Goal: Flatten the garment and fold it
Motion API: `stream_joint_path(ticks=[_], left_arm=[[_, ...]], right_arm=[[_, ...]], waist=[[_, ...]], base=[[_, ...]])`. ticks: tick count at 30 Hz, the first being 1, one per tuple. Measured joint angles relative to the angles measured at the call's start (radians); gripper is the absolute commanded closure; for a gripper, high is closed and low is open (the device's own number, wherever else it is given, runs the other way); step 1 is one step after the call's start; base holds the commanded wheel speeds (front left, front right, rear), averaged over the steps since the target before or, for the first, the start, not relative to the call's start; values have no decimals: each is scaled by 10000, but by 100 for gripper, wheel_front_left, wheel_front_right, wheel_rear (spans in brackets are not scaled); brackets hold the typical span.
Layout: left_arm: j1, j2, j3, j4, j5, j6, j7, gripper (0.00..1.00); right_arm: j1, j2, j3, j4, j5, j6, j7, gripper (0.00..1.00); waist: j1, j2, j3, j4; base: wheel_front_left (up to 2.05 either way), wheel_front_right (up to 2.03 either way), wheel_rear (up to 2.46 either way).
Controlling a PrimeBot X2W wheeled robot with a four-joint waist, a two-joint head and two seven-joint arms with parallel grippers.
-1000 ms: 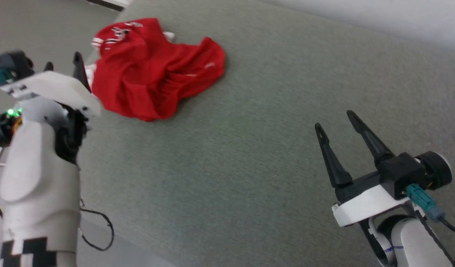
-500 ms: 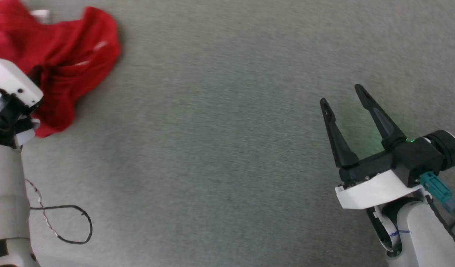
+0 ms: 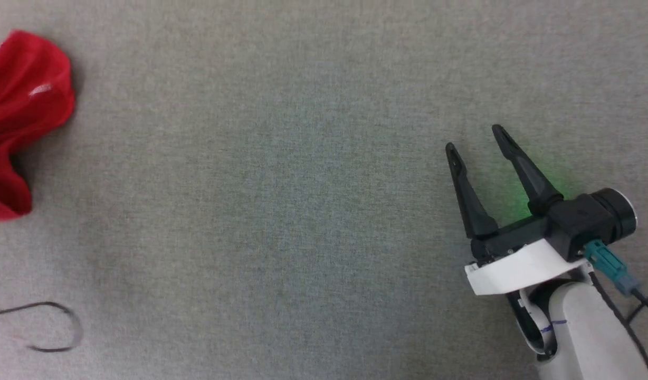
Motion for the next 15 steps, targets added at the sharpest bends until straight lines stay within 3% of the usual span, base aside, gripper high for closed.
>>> stream_joint_path(ticks=[6,11,15], left_arm=[[-323,938,-288,-115,1058,-205,-2677,100],[-1085,1197,-1214,-374,1484,-1066,-3430,100],[-2049,1035,-2109,-922,1837,-1501,-3745,100]], right_arm=[[311,230,-221,619,155,0,-251,0],[855,378,-548,968,251,0,-418,0],[1157,399,-869,1012,366,0,-514,0]], waist=[[-1,-1,-914,-195],[-2,0,-2026,-244],[-3,0,-2937,-299]], base=[[0,0,0],[0,0,0],[0,0,0]])
